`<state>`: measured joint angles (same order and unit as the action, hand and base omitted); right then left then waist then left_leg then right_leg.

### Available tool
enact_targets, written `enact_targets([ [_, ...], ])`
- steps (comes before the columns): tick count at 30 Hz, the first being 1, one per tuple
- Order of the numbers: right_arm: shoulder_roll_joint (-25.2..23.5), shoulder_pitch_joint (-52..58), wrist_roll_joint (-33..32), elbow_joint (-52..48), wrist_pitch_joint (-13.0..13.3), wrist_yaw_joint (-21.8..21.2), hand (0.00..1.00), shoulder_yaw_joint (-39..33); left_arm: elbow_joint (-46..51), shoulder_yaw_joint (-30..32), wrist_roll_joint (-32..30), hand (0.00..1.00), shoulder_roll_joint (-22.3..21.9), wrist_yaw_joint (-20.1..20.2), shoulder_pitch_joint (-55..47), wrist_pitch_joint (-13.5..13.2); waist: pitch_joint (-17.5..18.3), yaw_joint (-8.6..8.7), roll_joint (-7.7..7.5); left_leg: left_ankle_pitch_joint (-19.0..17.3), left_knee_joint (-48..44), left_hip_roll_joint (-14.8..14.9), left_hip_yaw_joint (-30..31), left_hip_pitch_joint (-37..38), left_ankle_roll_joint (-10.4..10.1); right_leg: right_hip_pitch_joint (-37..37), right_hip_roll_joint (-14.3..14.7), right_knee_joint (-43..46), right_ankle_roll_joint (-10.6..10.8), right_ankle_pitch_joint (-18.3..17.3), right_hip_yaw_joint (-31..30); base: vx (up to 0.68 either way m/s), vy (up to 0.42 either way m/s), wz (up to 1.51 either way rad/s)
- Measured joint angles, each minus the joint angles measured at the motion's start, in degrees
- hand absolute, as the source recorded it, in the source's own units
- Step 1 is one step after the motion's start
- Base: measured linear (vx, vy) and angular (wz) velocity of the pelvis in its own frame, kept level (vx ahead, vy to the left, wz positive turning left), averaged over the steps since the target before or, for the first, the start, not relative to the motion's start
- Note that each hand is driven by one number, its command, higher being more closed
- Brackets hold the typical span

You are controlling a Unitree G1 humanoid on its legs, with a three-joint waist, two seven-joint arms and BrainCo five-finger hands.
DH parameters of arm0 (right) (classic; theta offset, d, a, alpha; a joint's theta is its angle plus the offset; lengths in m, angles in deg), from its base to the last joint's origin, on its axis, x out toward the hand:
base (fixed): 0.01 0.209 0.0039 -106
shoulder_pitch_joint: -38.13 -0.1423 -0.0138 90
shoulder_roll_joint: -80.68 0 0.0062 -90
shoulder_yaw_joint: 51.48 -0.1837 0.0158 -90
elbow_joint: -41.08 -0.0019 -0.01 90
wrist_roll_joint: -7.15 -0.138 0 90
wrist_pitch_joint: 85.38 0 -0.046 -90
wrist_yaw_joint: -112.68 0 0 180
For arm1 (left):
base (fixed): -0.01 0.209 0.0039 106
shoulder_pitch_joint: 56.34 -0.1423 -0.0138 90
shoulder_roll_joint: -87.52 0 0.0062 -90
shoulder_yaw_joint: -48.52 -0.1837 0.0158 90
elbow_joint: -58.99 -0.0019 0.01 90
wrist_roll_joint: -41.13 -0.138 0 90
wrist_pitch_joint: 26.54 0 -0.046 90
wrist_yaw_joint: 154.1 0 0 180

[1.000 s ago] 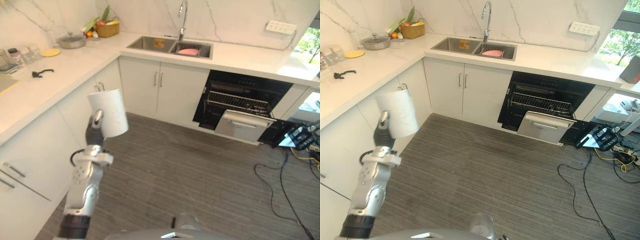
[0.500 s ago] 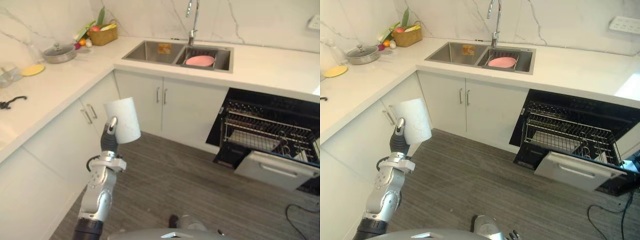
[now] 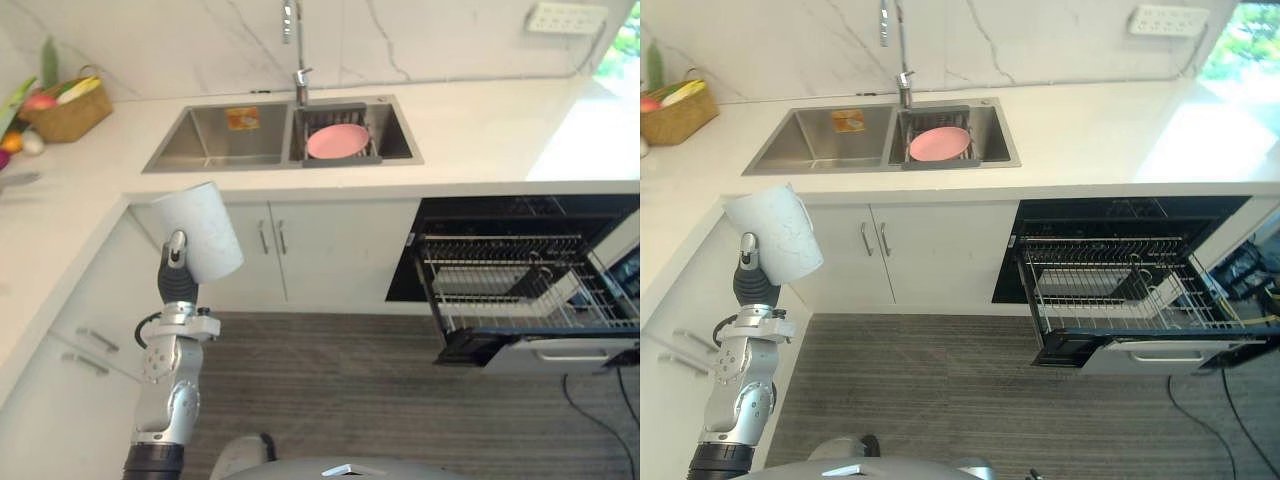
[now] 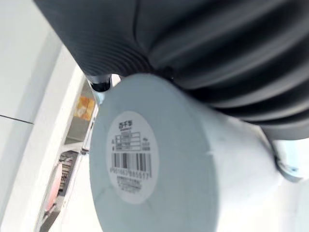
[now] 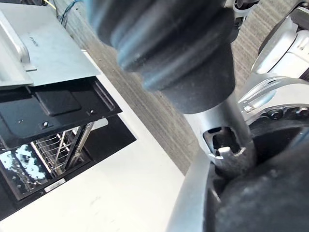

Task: Walk over to the sink, pick up the cup, carry it to the dishwasher, place the cup inside the dishwasher, then close the dishwasher door

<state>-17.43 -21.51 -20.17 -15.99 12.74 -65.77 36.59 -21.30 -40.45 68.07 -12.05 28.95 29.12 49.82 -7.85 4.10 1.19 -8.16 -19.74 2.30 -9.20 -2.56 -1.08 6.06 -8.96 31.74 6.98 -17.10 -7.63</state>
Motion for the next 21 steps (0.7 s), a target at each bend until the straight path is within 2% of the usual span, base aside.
enact_targets([
  [1, -0.1, 0.8, 1.1, -2.4, -0.2, 0.0, 0.0, 0.0, 1.4, 0.2, 0.0, 1.0, 0.6, 0.4, -0.6, 0.0, -0.1, 0.6, -0.25, -0.8, 0.9, -0.5, -1.3, 2.9, 1.1, -2.7, -1.6, 7.2, 3.1, 3.1, 2.5, 0.24, 0.159, -0.54],
  [2, -0.1, 1.0, 1.5, -3.2, -0.3, 0.0, 0.0, -0.1, 1.8, 0.4, -0.1, 1.0, 0.9, 0.5, -1.1, 0.1, -0.2, 0.82, -0.43, -1.1, 1.9, -0.8, -2.0, 4.7, 1.5, -4.0, -2.5, 10.4, 4.6, 5.4, 3.6, 0.28, 0.187, -0.72],
  [3, -0.2, 1.2, 2.7, -4.1, -0.3, -0.3, 0.0, -0.8, 2.6, 0.9, 0.0, 1.0, 1.0, 0.9, -2.2, 0.1, -0.2, 1.14, -0.22, -1.2, 5.4, -0.8, -3.1, 8.9, 1.7, -6.6, -3.8, 16.2, 6.1, 10.4, 5.3, 0.24, 0.147, -0.76],
  [4, -0.3, 1.8, 3.2, -5.5, -0.5, -0.6, 0.0, -0.9, 3.4, 1.7, 0.0, 1.0, 1.0, 0.9, -2.9, -0.1, 0.0, 1.35, -0.21, -1.2, 8.8, -0.6, -4.7, 12.5, 1.8, -9.5, -5.6, 21.4, 3.3, 9.0, 8.3, 0.22, 0.121, -0.79],
  [5, -0.4, 1.9, 3.2, -6.1, -0.6, -0.7, 0.0, -0.9, 3.6, 2.0, 0.0, 1.0, 0.9, 0.9, -3.3, -0.2, 0.0, 1.45, -0.67, -1.3, 10.2, -0.5, -5.6, 13.7, 1.8, -11.5, -6.2, 23.1, 1.4, 6.4, 10.3, 0.15, 0.056, -0.7],
  [6, -0.4, 2.7, 3.2, -8.3, -1.0, -0.9, 0.0, -1.0, 3.6, 2.9, 0.0, 1.0, 0.7, 0.8, -3.8, -0.5, 0.3, 2.02, 0.33, -1.9, 12.1, 0.5, -6.8, 15.2, 2.2, -14.2, -6.4, 21.8, -0.3, 2.7, 15.1, 0.13, 0.003, -0.58],
  [7, -0.3, 3.2, 3.4, -9.9, -1.2, -0.9, 0.0, -1.1, 4.1, 3.3, 0.0, 1.0, 0.6, 1.0, -4.3, -0.7, 0.2, 2.55, 0.75, -2.6, 12.8, 1.7, -7.8, 15.7, 1.9, -16.6, -6.3, 16.4, -1.1, 0.5, 19.7, 0.13, -0.017, -0.53],
  [8, -0.3, 3.2, 3.5, -10.2, -1.2, -0.9, 0.0, -1.1, 4.7, 3.5, 0.0, 1.0, 0.5, 1.1, -4.6, -0.7, 0.2, 2.61, 0.98, -3.0, 12.8, 2.2, -8.2, 15.8, 1.5, -17.7, -6.1, 12.6, -1.1, 0.6, 21.5, 0.16, -0.056, -0.46],
  [9, -0.3, 3.5, 4.4, -11.1, -1.5, -1.0, 0.0, -1.1, 6.4, 3.6, -0.1, 1.0, 0.3, 1.3, -5.8, -1.0, 0.3, 2.57, 0.73, -3.7, 12.8, 2.4, -8.8, 15.8, 0.4, -19.3, -6.4, 3.9, -1.6, 1.9, 24.9, 0.22, -0.081, -0.52],
  [10, -0.3, 3.9, 5.5, -11.9, -2.5, -1.2, 0.0, -1.0, 8.9, 3.7, -0.2, 1.0, 0.4, 1.4, -8.0, -1.2, 0.6, 2.13, -0.35, -4.8, 12.7, 1.1, -9.7, 16.3, -1.4, -19.9, -6.9, -5.4, -3.0, 6.9, 28.8, 0.26, -0.081, -0.5],
  [11, -0.3, 4.1, 5.4, -12.2, -2.5, -1.5, 0.0, -1.1, 9.7, 3.8, -0.2, 1.0, 0.2, 1.4, -9.2, -1.4, 0.5, 2.19, -0.49, -5.3, 12.5, 0.8, -9.7, 16.9, -2.3, -19.6, -6.8, -6.1, -5.0, 11.3, 28.7, 0.36, -0.083, -0.42],
  [12, 1.1, 5.1, 5.5, -13.8, -2.5, -1.8, 0.0, -1.6, 9.7, 3.2, -0.4, 1.0, -1.2, 1.3, -11.0, -1.5, 0.9, 2.27, 1.48, -6.3, 11.8, 2.0, -9.3, 17.7, -2.3, -18.9, -5.4, -6.1, -5.8, 12.8, 29.0, 0.32, -0.063, -0.29],
  [14, 4.3, 6.7, 6.5, -15.8, -2.5, -3.4, 0.0, -1.5, 9.3, 3.3, -1.7, 1.0, -2.8, 0.8, -11.5, -2.5, 1.6, 1.81, 4.66, -6.4, 10.8, 4.2, -8.0, 18.6, -2.0, -17.9, -2.5, -5.9, -6.4, 12.7, 28.5, 0.35, -0.094, -0.44],
  [16, 6.0, 7.4, 7.3, -16.8, -2.5, -4.4, 0.0, -1.5, 8.5, 3.5, -2.4, 1.0, -3.4, -0.3, -10.6, -4.6, 2.3, 1.14, 6.13, -6.4, 9.1, 6.1, -8.5, 18.7, -2.0, -17.7, 0.1, -7.1, -7.1, 11.7, 28.4, 0.36, -0.142, -0.57],
  [18, 6.1, 7.7, 7.4, -18.0, -2.9, -4.7, 0.0, -1.6, 6.8, 3.5, -2.5, 1.0, -3.4, -1.2, -9.5, -5.0, 1.9, 2.13, 5.72, -6.2, 5.1, 7.8, -8.6, 18.3, -1.9, -15.9, 1.6, -8.2, -7.4, 10.6, 28.4, 0.25, -0.124, -0.25],
  [19, 5.8, 8.8, 6.8, -20.7, -3.2, -5.2, 0.0, -3.0, 5.8, 3.4, -2.9, 1.0, -3.3, -1.8, -9.7, -5.0, 1.7, 2.67, 5.26, -5.9, -0.8, 9.2, -8.9, 17.0, -1.3, -14.2, 2.4, -8.9, -7.9, 9.3, 28.1, 0.16, -0.104, -0.34],
  [20, 4.3, 8.7, 3.9, -28.8, -2.0, -6.5, 0.0, -6.9, 4.9, 3.6, -3.2, 1.0, -3.3, -2.7, -10.3, -5.1, 1.6, 2.5, 4.91, -4.3, -9.3, 10.9, -9.7, 14.4, 1.3, -12.7, 3.4, -10.2, -7.9, 8.8, 26.8, 0.14, -0.103, -0.44],
  [21, 3.5, 7.3, 3.1, -32.9, -0.4, -7.0, 0.0, -8.5, 4.6, 3.6, -3.6, 1.0, -3.3, -3.1, -10.4, -5.1, 1.5, 2.51, 4.97, -2.8, -14.5, 12.3, -9.7, 12.5, 2.9, -11.7, 3.9, -11.5, -8.2, 9.0, 26.3, 0.14, -0.063, -0.62],
])
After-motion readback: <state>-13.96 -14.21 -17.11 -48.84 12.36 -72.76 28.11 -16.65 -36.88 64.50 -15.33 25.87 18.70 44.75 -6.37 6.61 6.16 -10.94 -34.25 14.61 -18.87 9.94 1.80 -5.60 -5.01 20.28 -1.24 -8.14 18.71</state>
